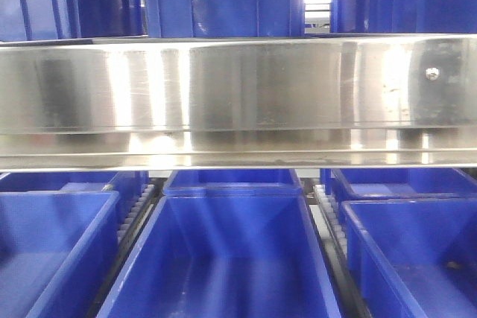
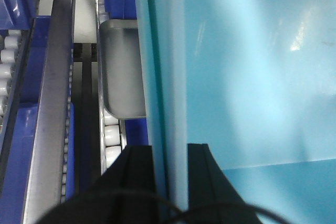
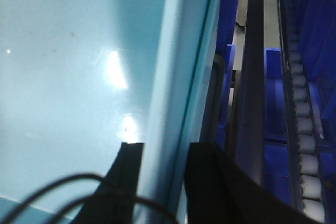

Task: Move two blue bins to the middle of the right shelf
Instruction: 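Drive the base away from the rack with grippers on the bin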

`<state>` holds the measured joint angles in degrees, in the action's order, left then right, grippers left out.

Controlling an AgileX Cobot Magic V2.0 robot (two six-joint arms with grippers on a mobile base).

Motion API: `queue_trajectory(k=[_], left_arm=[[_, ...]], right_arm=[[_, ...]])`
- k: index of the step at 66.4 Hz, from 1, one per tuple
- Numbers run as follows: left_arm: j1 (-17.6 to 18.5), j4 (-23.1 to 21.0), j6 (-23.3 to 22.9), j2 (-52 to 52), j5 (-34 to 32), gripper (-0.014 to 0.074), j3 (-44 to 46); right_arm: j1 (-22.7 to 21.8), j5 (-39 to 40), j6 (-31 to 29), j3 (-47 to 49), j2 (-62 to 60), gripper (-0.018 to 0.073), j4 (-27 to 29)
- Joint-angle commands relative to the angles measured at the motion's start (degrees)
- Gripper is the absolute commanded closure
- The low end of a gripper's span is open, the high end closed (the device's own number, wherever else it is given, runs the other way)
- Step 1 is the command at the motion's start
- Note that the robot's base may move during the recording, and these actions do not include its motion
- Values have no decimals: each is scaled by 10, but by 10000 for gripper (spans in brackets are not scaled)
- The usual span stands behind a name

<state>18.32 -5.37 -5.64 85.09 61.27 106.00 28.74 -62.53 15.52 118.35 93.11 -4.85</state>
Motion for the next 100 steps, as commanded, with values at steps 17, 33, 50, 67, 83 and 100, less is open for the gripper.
queue_trajectory(k=[17,33,50,67,83,100], left_arm=[[9,-70,8,-9,-39,707,12],[9,-70,8,-9,-39,707,12],[9,-70,8,-9,-39,707,12],[9,-70,8,-9,-39,707,12],[9,-70,8,-9,-40,707,12],[9,-70,8,-9,-40,707,12]], right_arm=[[3,61,-1,10,-5,712,26],[3,61,-1,10,-5,712,26],[3,61,-1,10,-5,712,26],[3,61,-1,10,-5,712,26],[3,61,-1,10,-5,712,26],[3,61,-1,10,-5,712,26]])
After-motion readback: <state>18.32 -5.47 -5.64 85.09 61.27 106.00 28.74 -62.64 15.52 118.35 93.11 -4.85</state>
